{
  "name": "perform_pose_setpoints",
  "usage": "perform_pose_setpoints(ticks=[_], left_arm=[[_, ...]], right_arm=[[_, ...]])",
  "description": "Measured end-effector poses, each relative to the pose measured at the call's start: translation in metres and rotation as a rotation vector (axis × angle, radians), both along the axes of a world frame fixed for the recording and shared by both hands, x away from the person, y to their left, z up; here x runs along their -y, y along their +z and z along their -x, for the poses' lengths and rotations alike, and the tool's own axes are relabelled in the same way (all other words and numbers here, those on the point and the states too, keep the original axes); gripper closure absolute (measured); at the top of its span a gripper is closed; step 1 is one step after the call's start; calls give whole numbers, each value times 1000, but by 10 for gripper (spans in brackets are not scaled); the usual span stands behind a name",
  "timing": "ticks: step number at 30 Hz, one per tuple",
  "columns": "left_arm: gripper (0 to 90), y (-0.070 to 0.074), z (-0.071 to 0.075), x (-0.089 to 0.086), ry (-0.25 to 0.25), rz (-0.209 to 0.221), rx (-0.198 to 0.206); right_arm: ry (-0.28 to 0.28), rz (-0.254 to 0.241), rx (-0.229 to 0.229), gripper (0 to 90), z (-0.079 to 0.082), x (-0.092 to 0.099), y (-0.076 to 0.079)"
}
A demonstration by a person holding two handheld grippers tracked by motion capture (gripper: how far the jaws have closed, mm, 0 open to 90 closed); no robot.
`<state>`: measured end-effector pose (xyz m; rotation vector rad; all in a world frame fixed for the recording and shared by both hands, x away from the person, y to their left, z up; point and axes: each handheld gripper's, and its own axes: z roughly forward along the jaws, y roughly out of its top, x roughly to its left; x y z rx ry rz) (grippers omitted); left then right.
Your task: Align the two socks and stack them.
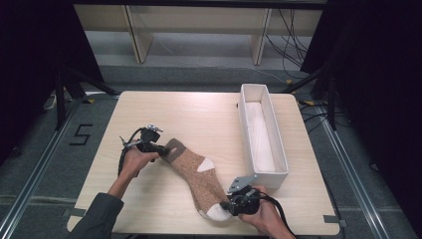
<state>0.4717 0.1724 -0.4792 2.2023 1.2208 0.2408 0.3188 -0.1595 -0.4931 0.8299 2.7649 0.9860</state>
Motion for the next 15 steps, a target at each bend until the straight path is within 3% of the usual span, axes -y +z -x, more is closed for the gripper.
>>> perform_pose_setpoints(ticks=[4, 5, 8, 9, 12, 15], left_arm=[[754, 1, 1, 11, -32, 3, 3], [750, 0, 2, 14, -20, 14, 13], [712, 3, 3, 15, -19, 19, 27], [706, 7, 3, 13, -9, 38, 47], [680, 17, 5, 10, 15, 54, 78], [660, 19, 3, 7, 22, 53, 78]], right_arm=[[-44, -1, -20, 703, 8, 14, 1], [-57, -21, -27, 701, 11, 15, 0], [-52, -8, -5, 674, 10, 18, 0], [-81, -31, -52, 623, 11, 19, 3], [-83, -67, -18, 612, 10, 20, 9], [-71, -89, 3, 633, 12, 23, 20]])
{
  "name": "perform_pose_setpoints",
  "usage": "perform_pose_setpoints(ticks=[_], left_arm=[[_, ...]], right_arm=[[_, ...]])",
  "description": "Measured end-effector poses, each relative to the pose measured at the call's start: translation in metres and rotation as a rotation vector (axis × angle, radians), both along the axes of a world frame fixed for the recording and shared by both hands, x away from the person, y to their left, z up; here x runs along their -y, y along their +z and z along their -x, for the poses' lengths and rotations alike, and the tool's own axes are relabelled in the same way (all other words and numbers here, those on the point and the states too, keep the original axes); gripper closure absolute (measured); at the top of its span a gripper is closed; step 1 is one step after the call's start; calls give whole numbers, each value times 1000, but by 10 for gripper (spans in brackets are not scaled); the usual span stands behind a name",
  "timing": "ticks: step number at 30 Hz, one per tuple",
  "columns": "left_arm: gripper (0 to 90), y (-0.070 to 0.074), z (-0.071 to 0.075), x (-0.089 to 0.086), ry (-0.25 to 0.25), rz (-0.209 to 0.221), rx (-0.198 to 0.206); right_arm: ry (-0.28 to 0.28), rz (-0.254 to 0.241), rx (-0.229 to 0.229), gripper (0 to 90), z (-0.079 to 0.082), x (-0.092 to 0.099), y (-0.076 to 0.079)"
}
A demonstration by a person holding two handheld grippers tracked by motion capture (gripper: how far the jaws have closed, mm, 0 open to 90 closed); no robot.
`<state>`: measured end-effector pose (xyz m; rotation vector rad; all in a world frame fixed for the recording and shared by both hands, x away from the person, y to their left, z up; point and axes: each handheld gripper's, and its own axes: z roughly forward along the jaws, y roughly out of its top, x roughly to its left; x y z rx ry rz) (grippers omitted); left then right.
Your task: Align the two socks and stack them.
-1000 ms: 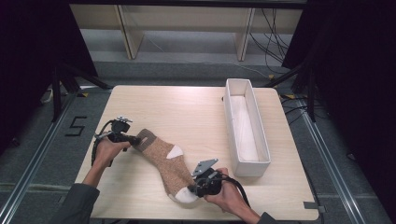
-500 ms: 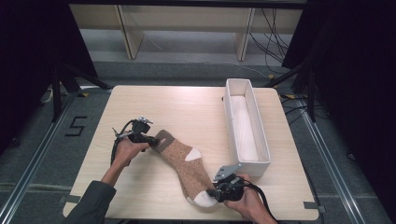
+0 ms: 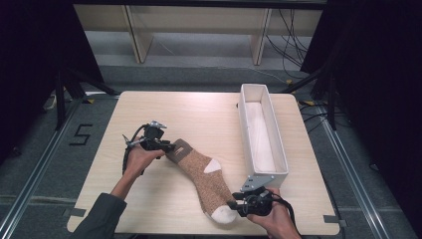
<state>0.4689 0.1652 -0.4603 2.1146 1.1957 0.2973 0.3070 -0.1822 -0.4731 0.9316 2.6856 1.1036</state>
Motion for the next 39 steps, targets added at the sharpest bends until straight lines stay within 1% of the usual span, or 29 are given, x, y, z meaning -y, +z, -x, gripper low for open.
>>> perform_pose_setpoints(ticks=[1, 2, 3, 4, 5, 6, 7, 8, 9, 11, 12, 13, 15, 16, 19, 21, 23, 24, 25, 26, 27, 28, 29, 30, 31, 34, 35, 36, 39], left_arm=[[652, -1, -2, -3, 4, -7, -16], [641, -1, -2, -3, 4, -7, -16], [623, -6, -6, -6, 9, 1, -62], [612, -6, -6, -6, 9, 1, -62], [612, -9, -8, -8, 15, 18, -76], [604, -14, -9, -9, 20, 41, -99], [610, -14, -9, -9, 20, 41, -99], [644, -17, -9, -8, 16, 49, -98], [681, -17, -9, -8, 16, 49, -98], [782, -17, -8, -5, 0, 45, -84], [826, -14, -6, 0, -2, 33, -66], [845, -10, -6, 1, -19, 17, -60], [852, -7, -5, 2, -17, 22, -49], [852, 1, -4, 0, -25, 29, -35], [853, 19, -5, -5, -10, 67, -1], [852, 23, -7, -9, 2, 63, 13], [852, 20, -8, -13, 12, 62, 6], [852, 16, -9, -14, 18, 74, 0], [851, 4, -10, -15, 14, 45, -22], [846, -2, -11, -15, 17, 28, -28], [837, -2, -11, -15, 17, 28, -28], [816, -16, -14, -15, 39, 27, -50], [799, -16, -14, -15, 39, 27, -50], [779, -19, -16, -17, 45, 49, -55], [765, -17, -16, -18, 41, 44, -52], [735, -15, -14, -17, 35, 43, -38], [749, -14, -13, -16, 29, 39, -30], [747, -13, -13, -15, 30, 39, -21], [727, -14, -14, -13, 18, 37, -41]], right_arm=[[16, 3, 22, 643, -1, 1, 1], [16, 3, 22, 643, -1, 1, 1], [15, 24, 0, 648, 3, -1, 1], [15, 24, 0, 648, 3, -1, 1], [6, 36, -4, 648, 3, -1, -2], [19, 66, -9, 663, 2, -1, -7], [19, 66, -9, 663, 2, -1, -7], [5, 56, -16, 721, 2, -2, -11], [8, 71, -27, 757, 2, -2, -10], [26, 58, 1, 805, 0, -2, -11], [22, 64, -9, 816, 1, -2, -8], [27, 58, 0, 823, 1, -2, -6], [27, 51, 5, 827, 2, -3, -4], [32, 46, 6, 830, 2, -4, -1], [44, 11, 46, 832, 2, -10, 8], [69, 10, 62, 831, 0, -15, 11], [54, 6, 26, 831, 0, -19, 8], [54, 6, 26, 831, 0, -19, 8], [66, 15, 25, 830, -1, -23, 4], [66, 37, 29, 828, -2, -23, 1], [66, 37, 29, 828, -2, -23, 1], [61, 81, 28, 823, -3, -23, -6], [61, 81, 28, 823, -3, -23, -6], [52, 86, 11, 806, -4, -20, -12], [39, 75, -18, 798, -3, -20, -13], [35, 85, -16, 792, -3, -18, -14], [48, 77, 18, 788, -3, -19, -15], [44, 71, 2, 783, -2, -20, -13], [38, 69, -4, 773, -1, -19, -8]])
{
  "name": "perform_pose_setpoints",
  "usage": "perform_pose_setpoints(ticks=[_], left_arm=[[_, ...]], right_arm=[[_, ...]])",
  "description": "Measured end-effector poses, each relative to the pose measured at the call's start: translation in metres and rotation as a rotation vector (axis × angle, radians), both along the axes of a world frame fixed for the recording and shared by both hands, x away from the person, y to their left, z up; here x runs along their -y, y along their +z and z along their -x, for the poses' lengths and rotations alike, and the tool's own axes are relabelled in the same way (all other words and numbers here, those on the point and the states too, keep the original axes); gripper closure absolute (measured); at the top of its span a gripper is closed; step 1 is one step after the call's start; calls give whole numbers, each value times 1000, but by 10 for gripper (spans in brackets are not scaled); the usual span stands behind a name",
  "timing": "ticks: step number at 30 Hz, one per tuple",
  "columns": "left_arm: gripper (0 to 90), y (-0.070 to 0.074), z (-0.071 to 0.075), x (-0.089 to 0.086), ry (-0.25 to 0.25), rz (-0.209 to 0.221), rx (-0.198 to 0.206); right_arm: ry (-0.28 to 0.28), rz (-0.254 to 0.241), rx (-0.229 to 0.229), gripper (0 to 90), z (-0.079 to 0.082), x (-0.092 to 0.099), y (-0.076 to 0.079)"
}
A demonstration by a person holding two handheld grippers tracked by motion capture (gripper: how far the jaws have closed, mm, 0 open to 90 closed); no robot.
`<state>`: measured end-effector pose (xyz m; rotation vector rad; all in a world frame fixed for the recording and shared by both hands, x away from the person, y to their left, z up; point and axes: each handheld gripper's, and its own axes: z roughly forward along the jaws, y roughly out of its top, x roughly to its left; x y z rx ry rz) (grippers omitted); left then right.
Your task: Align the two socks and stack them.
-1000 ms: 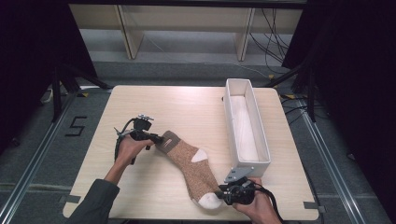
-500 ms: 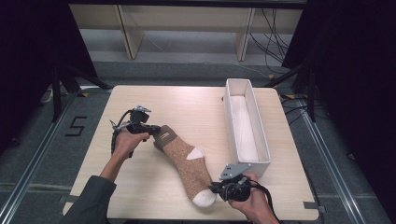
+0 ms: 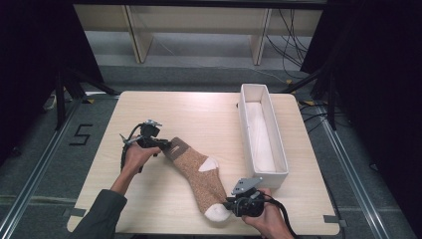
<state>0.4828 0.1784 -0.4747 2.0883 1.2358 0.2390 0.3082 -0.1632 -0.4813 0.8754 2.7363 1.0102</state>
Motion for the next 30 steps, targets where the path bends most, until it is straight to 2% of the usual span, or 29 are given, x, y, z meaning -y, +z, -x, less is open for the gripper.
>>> perform_pose_setpoints(ticks=[2, 3, 4, 5, 7, 8, 9, 10, 11, 12, 14, 15, 16, 17, 18, 20, 21, 22, 23, 25, 27, 29, 30], left_arm=[[675, 0, -1, -1, 1, -7, -10], [623, 0, -1, -1, 1, -7, -10], [623, 2, 0, -3, 17, -7, 0], [570, 7, 2, -6, 44, 10, 35], [548, 10, 4, -7, 50, 6, 50], [548, 14, 7, -8, 49, -10, 59], [526, 19, 12, -11, 43, -11, 75], [526, 19, 12, -11, 43, -11, 75], [529, 23, 22, -12, 35, -4, 101], [529, 23, 26, -10, 19, -15, 113], [531, 24, 30, -7, 4, -25, 119], [550, 21, 38, 0, -26, -17, 113], [562, 21, 38, 0, -26, -17, 113], [581, 16, 45, 10, -65, -16, 100], [605, 16, 45, 10, -65, -16, 100], [658, 8, 46, 19, -90, -20, 97], [703, 4, 46, 22, -89, -7, 90], [703, 0, 44, 25, -91, 1, 81], [771, -4, 43, 29, -92, 5, 72], [784, -12, 39, 34, -101, -7, 63], [801, -17, 35, 38, -90, 4, 55], [807, -18, 31, 41, -91, 1, 53], [806, -17, 30, 43, -92, -7, 60]], right_arm=[[-9, -11, -9, 713, 0, 0, 1], [-9, -11, -9, 713, 0, 0, 1], [-12, -14, -22, 675, 1, 1, 2], [-10, -20, 9, 653, -3, 4, 5], [-24, -36, 7, 647, -3, 4, 8], [-40, -53, 16, 645, -4, 4, 10], [-46, -69, 43, 639, -10, 3, 19], [-46, -69, 43, 639, -10, 3, 19], [-56, -79, 63, 639, -17, -3, 25], [-49, -81, 74, 640, -22, -6, 27], [-49, -75, 63, 643, -25, -10, 29], [-47, -53, 64, 649, -30, -18, 24], [-47, -53, 64, 649, -30, -18, 24], [-16, -15, 53, 662, -33, -24, 17], [-16, -15, 53, 662, -33, -24, 17], [-9, 28, 26, 699, -31, -24, 10], [-28, 29, 25, 712, -31, -24, 7], [-28, 29, 25, 712, -31, -24, 7], [3, 56, 27, 734, -31, -23, 3], [0, 57, 9, 743, -30, -24, 1], [20, 77, 7, 746, -27, -25, -3], [33, 72, 0, 747, -21, -28, -2], [55, 50, -11, 743, -14, -35, -3]])
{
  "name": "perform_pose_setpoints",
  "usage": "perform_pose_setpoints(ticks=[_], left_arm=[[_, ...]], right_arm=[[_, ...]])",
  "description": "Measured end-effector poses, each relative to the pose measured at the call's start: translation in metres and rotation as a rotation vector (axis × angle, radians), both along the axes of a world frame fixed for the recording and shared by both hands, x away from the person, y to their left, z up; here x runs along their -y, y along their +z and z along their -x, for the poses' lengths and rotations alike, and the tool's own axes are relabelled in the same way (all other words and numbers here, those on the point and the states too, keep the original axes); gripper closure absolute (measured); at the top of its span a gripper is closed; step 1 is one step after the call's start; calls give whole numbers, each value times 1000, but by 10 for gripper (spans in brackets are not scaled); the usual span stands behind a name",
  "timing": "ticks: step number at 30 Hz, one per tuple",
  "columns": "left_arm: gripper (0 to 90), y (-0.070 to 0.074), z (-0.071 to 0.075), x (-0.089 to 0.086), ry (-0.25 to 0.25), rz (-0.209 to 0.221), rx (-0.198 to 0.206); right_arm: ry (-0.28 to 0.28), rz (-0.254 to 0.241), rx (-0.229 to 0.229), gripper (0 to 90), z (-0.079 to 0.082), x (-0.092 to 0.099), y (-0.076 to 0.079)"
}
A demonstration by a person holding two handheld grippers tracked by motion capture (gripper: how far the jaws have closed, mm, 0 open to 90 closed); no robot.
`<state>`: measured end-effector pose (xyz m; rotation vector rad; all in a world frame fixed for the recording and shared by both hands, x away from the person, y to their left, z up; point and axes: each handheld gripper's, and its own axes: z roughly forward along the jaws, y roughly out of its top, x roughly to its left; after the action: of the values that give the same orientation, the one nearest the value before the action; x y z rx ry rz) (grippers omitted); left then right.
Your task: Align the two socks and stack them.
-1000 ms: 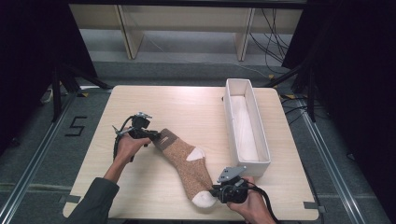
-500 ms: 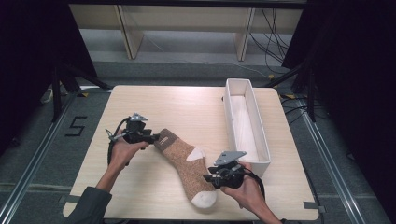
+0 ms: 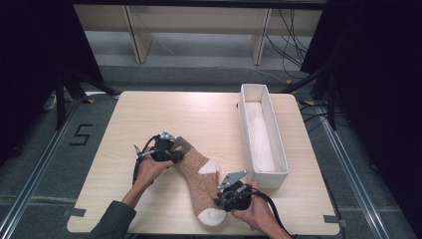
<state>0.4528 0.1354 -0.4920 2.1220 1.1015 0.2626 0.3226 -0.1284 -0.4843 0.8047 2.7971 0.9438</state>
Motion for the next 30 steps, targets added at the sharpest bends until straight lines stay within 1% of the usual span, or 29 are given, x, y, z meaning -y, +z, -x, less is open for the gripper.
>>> perform_pose_setpoints(ticks=[2, 3, 4, 5, 6, 7, 8, 9, 10, 11, 12, 13, 14, 15, 16, 17, 18, 19, 20, 21, 22, 23, 24, 25, 26, 27, 28, 29, 30], left_arm=[[802, 2, -2, 5, -6, -19, -3], [797, 1, -2, 8, 2, -25, 13], [787, 1, -2, 8, 2, -25, 13], [776, 2, -3, 10, -13, -22, 18], [763, 2, -3, 10, -13, -22, 18], [749, 4, 0, 12, -1, -9, 33], [742, 8, 4, 11, -15, -5, 42], [739, 8, 4, 11, -15, -5, 42], [739, 12, 8, 10, -35, -11, 52], [740, 18, 23, 7, -65, -3, 79], [740, 18, 23, 7, -65, -3, 79], [740, 20, 32, 5, -85, 3, 79], [741, 22, 53, 1, -116, 14, 75], [740, 22, 53, 1, -116, 14, 75], [740, 22, 62, -1, -139, 17, 71], [740, 22, 73, -2, -156, 32, 67], [728, 20, 93, -5, -191, 57, 51], [722, 20, 93, -5, -191, 57, 51], [722, 18, 104, -4, -197, 77, 44], [712, 16, 113, -4, -214, 80, 50], [707, 14, 122, -4, -223, 81, 47], [707, 11, 135, 0, -221, 116, 42], [707, 9, 144, 3, -247, 100, 47], [707, 8, 150, 7, -262, 99, 48], [710, 8, 150, 7, -262, 99, 48], [710, 6, 157, 12, -306, 91, 43], [711, 6, 157, 12, -306, 91, 43], [715, 7, 161, 16, -325, 92, 37], [721, 7, 161, 16, -325, 92, 37]], right_arm=[[36, 2, 3, 738, 6, -9, -1], [50, 0, 4, 733, 8, -15, -1], [67, -7, -3, 728, 11, -21, -1], [85, -18, -14, 722, 13, -29, -1], [88, -34, -16, 720, 14, -34, -3], [103, -23, -27, 714, 15, -40, -2], [107, -34, -32, 711, 15, -43, -1], [107, -34, -32, 711, 15, -43, -1], [109, -53, -32, 711, 13, -44, 2], [87, -82, -12, 712, 8, -39, 10], [87, -82, -12, 712, 8, -39, 10], [68, -99, 8, 713, 5, -35, 14], [11, -120, 41, 716, -3, -25, 23], [11, -120, 41, 716, -3, -25, 23], [-29, -117, 52, 715, -11, -18, 28], [-29, -117, 52, 715, -11, -18, 28], [-71, -133, 69, 713, -22, -14, 26], [-71, -133, 69, 713, -22, -14, 26], [-101, -136, 70, 708, -27, -13, 26], [-111, -108, 83, 703, -32, -14, 25], [-136, -109, 87, 701, -35, -16, 23], [-143, -70, 96, 692, -43, -20, 20], [-151, -57, 106, 688, -44, -22, 18], [-169, -42, 116, 682, -46, -25, 16], [-169, -42, 116, 682, -46, -25, 16], [-162, -49, 127, 682, -50, -29, 11], [-162, -49, 127, 682, -50, -29, 11], [-174, -28, 119, 682, -54, -30, 10], [-174, -28, 119, 682, -54, -30, 10]])
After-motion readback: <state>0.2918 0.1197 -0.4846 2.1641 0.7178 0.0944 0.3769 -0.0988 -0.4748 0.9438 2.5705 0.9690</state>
